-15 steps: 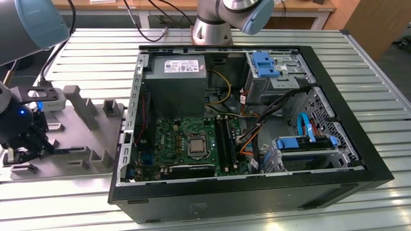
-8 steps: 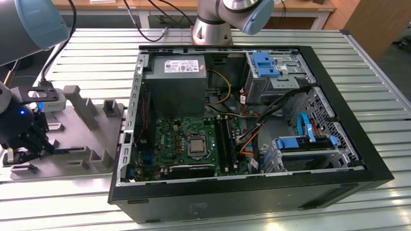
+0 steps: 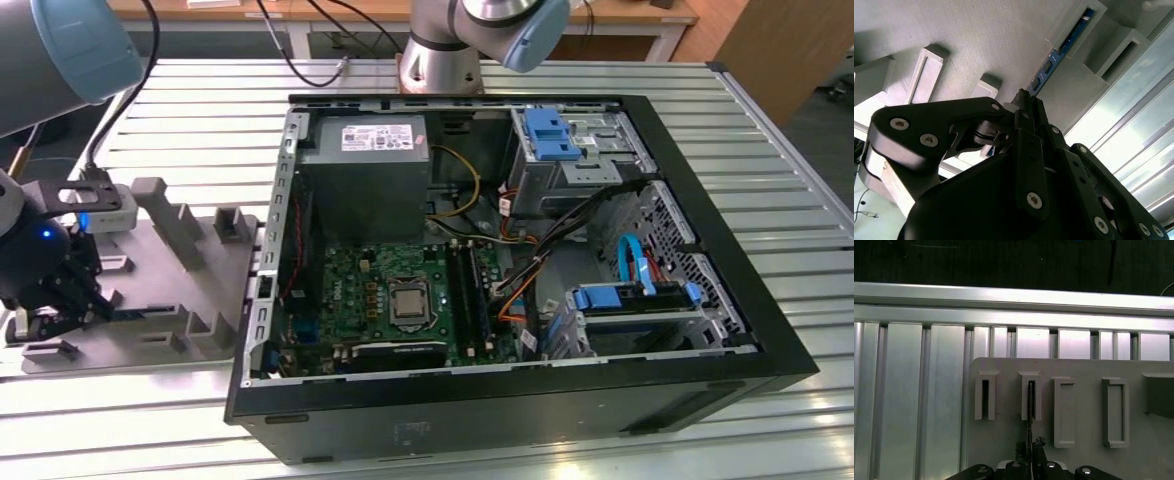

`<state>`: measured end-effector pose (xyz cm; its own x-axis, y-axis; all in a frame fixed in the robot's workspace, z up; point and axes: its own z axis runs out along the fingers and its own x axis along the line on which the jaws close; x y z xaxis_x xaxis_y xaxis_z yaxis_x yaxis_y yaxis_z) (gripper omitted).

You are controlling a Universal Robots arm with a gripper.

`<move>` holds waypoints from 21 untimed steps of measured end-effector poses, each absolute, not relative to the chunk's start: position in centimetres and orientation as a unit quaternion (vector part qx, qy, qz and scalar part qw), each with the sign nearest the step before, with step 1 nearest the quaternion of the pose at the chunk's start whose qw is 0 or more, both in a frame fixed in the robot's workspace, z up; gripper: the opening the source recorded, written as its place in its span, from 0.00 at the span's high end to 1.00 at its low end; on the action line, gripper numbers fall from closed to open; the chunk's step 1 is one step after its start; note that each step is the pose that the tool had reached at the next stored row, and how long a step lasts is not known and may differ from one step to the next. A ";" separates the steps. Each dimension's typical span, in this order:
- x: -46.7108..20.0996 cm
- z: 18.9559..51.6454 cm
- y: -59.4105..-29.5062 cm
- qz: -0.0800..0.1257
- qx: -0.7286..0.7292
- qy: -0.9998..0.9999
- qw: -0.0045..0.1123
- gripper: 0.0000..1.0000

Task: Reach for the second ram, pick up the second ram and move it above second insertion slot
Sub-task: 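Pick up the second ram and move it above second insertion slot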

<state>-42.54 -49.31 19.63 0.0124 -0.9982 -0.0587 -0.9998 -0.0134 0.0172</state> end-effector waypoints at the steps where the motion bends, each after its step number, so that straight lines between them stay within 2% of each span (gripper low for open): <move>1: -42.5 19.6 -49.3 0.027 -0.711 0.702 0.014 0.81; 9: -42.5 19.6 -49.3 0.027 -0.711 0.703 0.015 0.81; 11: -42.5 19.6 -49.3 0.027 -0.711 0.703 0.014 0.82; 12: -42.5 19.6 -49.3 0.027 -0.711 0.703 0.014 0.87; 21: -42.5 19.6 -49.3 0.027 -0.710 0.703 0.015 0.87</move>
